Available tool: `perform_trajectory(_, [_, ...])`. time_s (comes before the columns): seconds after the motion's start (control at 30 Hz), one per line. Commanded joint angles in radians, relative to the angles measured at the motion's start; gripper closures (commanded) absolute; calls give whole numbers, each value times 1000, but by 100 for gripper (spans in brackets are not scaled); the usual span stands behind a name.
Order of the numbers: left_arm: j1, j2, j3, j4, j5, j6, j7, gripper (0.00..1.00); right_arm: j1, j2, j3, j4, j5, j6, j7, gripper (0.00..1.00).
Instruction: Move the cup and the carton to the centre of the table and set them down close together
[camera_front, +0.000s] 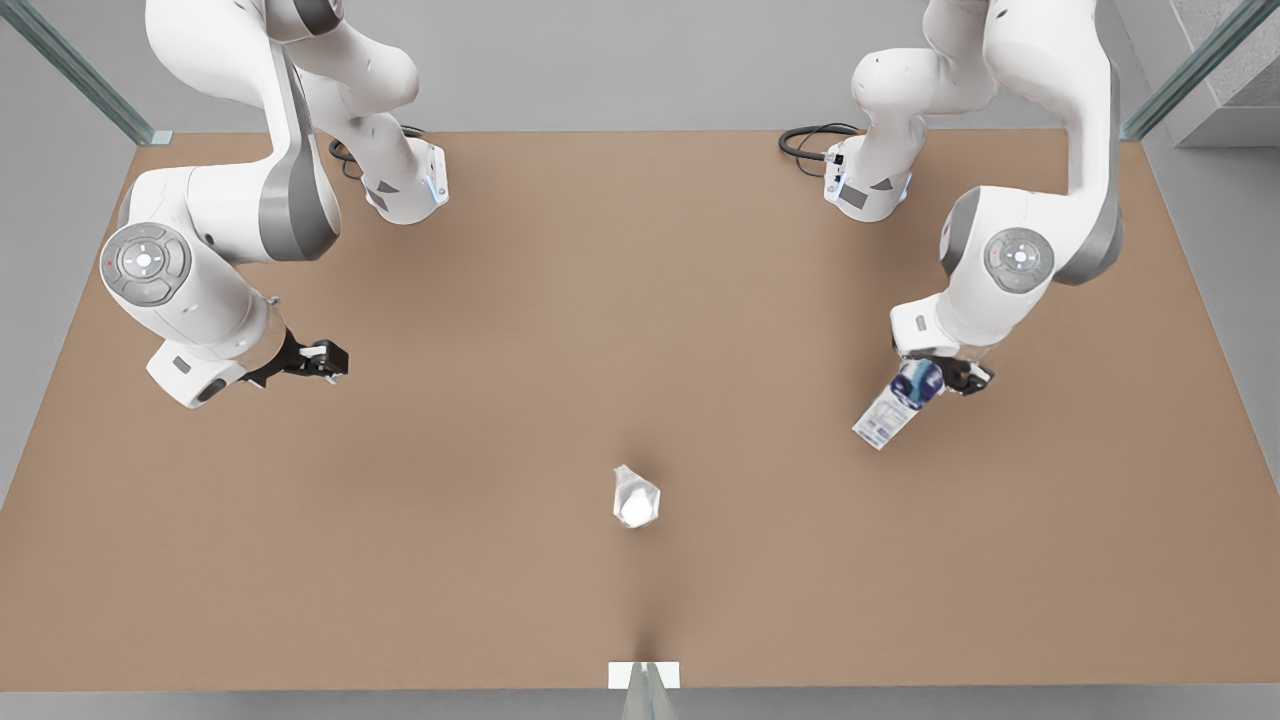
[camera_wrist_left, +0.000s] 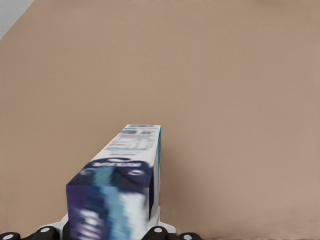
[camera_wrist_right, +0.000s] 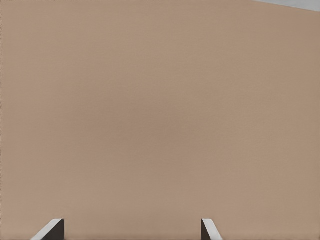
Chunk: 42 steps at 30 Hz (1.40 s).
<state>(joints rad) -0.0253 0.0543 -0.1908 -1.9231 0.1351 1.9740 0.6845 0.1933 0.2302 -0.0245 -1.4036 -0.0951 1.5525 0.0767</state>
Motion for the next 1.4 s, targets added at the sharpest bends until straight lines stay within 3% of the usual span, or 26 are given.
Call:
perform_trajectory(0.0, [-7, 4, 1, 3, -25, -1, 96, 38, 0, 0, 0, 0, 0, 0, 0, 0])
perform_trajectory(0.13, [-27, 16, -2, 7, -29, 20, 548, 35, 0, 1, 0, 0, 0, 1, 0, 0])
perform_trajectory(0.2, [-120, 74, 1, 75, -58, 31, 704, 36, 0, 1, 0, 0, 0, 1, 0, 0])
perform_trajectory(0.33, [-317, 220, 11, 211, -100, 20, 619, 30, 0, 1, 0, 0, 2, 1, 0, 0])
perform_trajectory(0.57, [-482, 295, 16, 302, -175, 20, 317, 29, 0, 1, 0, 0, 3, 1, 0, 0])
perform_trajectory(0.67, [-663, 331, 172, 334, -219, 22, 222, 29, 0, 1, 0, 0, 3, 1, 0, 0])
perform_trajectory(0.9, [-769, 355, 185, 346, -215, -32, 96, 26, 0, 3, 0, 0, 5, 3, 0, 0])
perform_trajectory(0.93, [-879, 363, 324, 357, -215, -67, 96, 26, 0, 3, 0, 0, 5, 3, 0, 0])
perform_trajectory(1.03, [-907, 387, 352, 397, -126, -241, 96, 26, -5, 3, 0, 0, 5, 3, 0, 0])
perform_trajectory(1.1, [-907, 386, 350, 397, -121, -247, 92, 25, -5, 3, 0, 0, 5, 3, 0, 0])
perform_trajectory(1.13, [-909, 391, 347, 397, -124, -231, 52, 0, -5, 1, 0, 0, 5, 3, 0, 0])
perform_trajectory(1.37, [-900, 381, 347, 395, -134, -225, 49, 0, -3, 3, 0, 0, 5, 3, 0, 0])
